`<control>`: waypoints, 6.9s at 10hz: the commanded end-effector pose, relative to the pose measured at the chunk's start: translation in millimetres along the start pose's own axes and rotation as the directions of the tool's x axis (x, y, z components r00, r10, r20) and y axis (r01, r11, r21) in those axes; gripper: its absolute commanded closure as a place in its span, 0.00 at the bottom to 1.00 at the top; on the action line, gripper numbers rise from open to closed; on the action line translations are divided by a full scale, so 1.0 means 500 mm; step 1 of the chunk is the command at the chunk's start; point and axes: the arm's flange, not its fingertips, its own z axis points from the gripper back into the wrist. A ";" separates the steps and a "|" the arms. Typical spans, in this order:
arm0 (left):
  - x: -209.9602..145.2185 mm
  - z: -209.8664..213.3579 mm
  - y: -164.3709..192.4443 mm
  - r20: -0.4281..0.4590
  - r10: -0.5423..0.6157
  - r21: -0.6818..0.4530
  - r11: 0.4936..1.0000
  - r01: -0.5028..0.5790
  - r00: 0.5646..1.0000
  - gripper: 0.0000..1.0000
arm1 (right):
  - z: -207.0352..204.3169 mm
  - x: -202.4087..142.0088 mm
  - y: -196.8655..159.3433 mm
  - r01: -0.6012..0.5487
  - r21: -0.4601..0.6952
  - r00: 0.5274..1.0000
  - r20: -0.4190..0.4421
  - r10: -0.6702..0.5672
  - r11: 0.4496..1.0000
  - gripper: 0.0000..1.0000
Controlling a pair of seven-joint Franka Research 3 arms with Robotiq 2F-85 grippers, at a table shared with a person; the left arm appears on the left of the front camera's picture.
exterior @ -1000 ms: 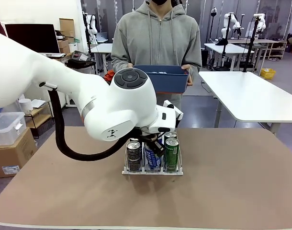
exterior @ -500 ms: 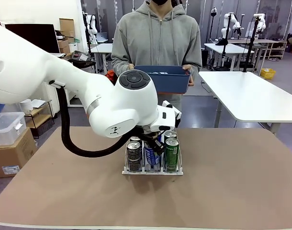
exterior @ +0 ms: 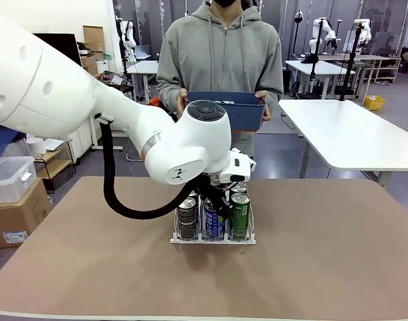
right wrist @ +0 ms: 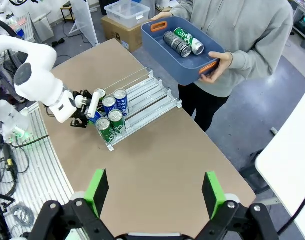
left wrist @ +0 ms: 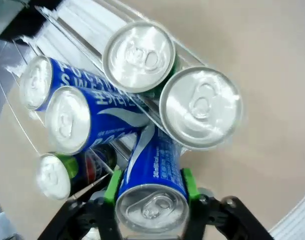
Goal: Fill the beverage cans into the dispenser.
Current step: Place the picked Ionic drink in the line of the Automatic Can Dispenser with the same cans, then pick up the Sprite handed by the human.
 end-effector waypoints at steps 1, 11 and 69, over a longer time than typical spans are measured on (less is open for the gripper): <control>0.021 -0.002 0.015 -0.066 0.002 -0.033 0.999 -0.004 0.998 0.43 | -0.005 -0.001 0.004 -0.002 0.005 1.000 0.002 0.002 1.000 0.00; -0.004 0.051 0.028 -0.001 0.081 -0.030 0.996 -0.081 0.997 0.03 | -0.005 -0.001 0.004 -0.002 0.005 1.000 0.002 0.002 1.000 0.00; -0.077 0.825 0.676 0.508 0.031 -0.266 0.956 0.122 0.861 0.00 | -0.005 -0.001 0.004 -0.002 0.005 1.000 0.002 0.002 1.000 0.00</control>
